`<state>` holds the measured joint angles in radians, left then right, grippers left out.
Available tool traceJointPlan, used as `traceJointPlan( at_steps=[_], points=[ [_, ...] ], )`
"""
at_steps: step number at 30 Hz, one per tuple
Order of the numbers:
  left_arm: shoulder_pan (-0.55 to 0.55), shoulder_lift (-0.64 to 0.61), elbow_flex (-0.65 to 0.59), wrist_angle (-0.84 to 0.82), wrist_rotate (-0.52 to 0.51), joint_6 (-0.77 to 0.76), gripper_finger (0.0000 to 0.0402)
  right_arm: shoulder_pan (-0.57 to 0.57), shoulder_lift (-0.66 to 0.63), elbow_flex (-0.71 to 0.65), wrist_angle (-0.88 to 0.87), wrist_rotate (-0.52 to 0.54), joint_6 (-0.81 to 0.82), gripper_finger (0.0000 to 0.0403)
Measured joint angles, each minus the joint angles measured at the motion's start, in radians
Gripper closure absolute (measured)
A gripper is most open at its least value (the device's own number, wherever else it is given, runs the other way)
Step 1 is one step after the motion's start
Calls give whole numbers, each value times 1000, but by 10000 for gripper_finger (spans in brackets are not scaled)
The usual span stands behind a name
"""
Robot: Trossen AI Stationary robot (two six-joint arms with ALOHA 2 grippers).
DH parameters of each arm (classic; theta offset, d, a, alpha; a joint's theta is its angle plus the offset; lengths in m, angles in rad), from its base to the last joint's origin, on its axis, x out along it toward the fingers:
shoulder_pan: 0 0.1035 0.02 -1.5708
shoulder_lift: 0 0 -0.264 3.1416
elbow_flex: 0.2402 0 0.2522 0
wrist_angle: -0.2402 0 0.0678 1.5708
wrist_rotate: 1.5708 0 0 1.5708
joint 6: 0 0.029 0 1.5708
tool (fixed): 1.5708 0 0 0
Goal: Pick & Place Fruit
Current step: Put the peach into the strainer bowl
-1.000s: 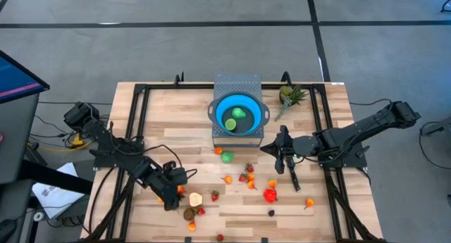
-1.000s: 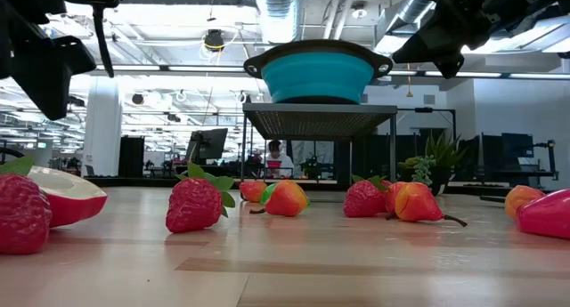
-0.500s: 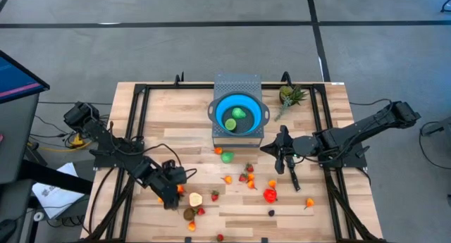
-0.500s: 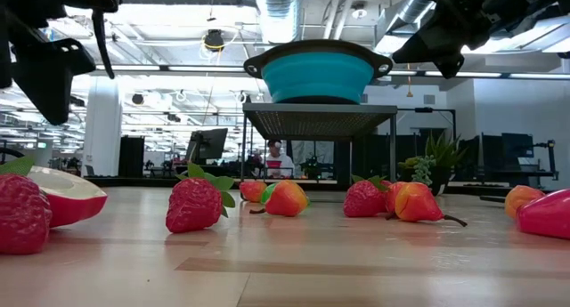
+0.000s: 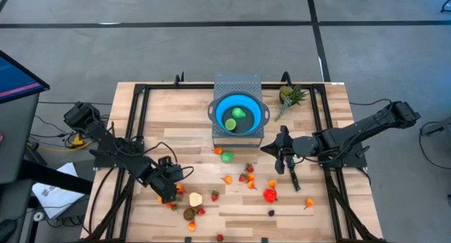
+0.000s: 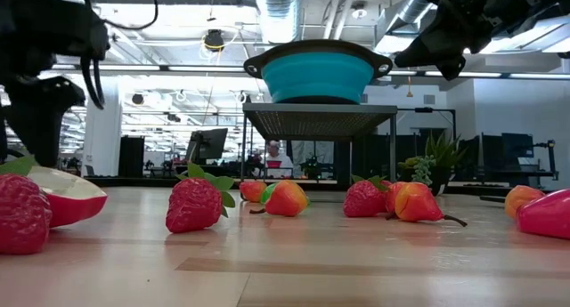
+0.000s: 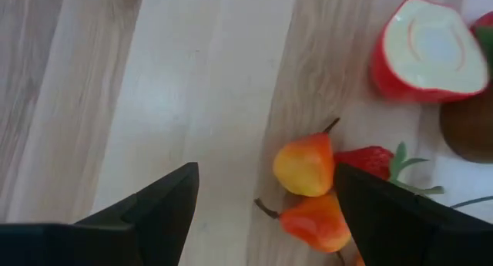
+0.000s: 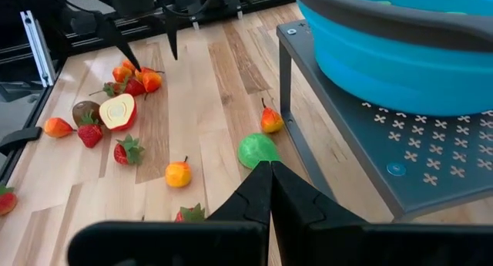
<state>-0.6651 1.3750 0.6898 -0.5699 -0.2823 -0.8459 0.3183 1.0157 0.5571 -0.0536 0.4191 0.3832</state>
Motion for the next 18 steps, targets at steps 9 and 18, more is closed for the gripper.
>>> traceJointPlan(
  at_steps=[9,18],
  points=[
    [0,0,-72,131,-2,60,108,0,0,0,0,0,0,403],
    [0,0,-130,202,-2,61,108,0,0,0,1,0,0,403]
  ],
)
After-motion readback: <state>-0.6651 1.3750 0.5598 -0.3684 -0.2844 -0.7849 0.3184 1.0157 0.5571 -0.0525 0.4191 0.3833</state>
